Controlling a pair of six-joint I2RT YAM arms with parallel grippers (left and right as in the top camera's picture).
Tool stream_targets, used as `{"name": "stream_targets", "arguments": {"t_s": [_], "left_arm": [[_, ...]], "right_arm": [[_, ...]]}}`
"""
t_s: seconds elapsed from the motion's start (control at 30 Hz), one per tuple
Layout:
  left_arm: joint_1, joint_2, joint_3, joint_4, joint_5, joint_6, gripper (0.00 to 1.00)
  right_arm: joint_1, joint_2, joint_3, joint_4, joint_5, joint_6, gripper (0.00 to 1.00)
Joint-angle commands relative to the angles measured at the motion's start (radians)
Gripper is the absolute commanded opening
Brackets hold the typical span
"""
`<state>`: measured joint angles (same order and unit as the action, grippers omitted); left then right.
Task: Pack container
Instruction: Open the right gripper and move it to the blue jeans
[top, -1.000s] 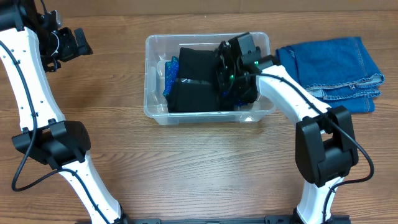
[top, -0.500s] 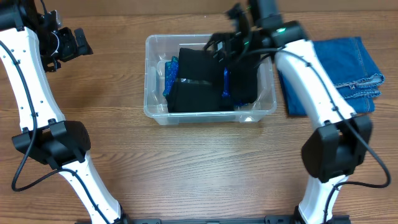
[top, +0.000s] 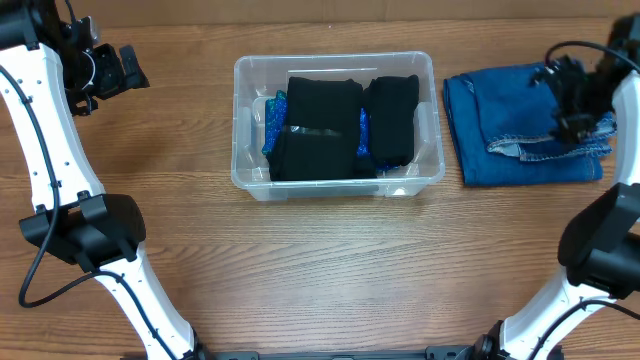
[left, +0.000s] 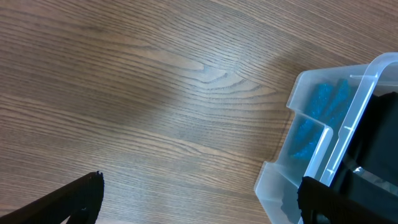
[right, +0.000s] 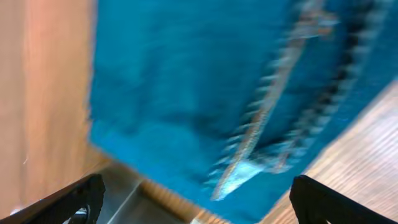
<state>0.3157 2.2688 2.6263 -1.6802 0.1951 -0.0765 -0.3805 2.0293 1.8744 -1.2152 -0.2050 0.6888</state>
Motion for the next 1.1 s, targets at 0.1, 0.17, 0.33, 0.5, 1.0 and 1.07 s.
{"name": "stream_targets", "arguments": {"t_s": [0.1, 0.17, 0.33, 0.5, 1.0, 1.07], "left_arm": [[-0.002, -0.002, 0.006, -0.002, 0.011, -0.01, 1.0], [-0.002, -0.002, 0.006, -0.002, 0.011, -0.01, 1.0], [-0.002, -0.002, 0.006, -0.002, 0.011, -0.01, 1.0], [-0.002, -0.002, 0.006, -0.002, 0.011, -0.01, 1.0], [-0.002, -0.002, 0.006, -0.002, 0.011, -0.01, 1.0], [-0.002, -0.002, 0.006, -0.002, 0.011, -0.01, 1.0]], "right_arm": [[-0.036, -0.035, -0.226, 0.098, 0.059, 0.211, 1.0], [-0.036, -0.035, -0.287, 0.151, 0.059, 0.253, 1.0], [-0.035, -0.035, -0.435, 0.32, 0.055, 0.281, 1.0], [-0.032, -0.035, -0.562, 0.456, 0.055, 0.28, 1.0], [0.034, -0.035, -0.618, 0.621, 0.066, 0.058, 0.04], [0.034, -0.036, -0.618, 0.635, 0.066, 0.025, 0.04]]}}
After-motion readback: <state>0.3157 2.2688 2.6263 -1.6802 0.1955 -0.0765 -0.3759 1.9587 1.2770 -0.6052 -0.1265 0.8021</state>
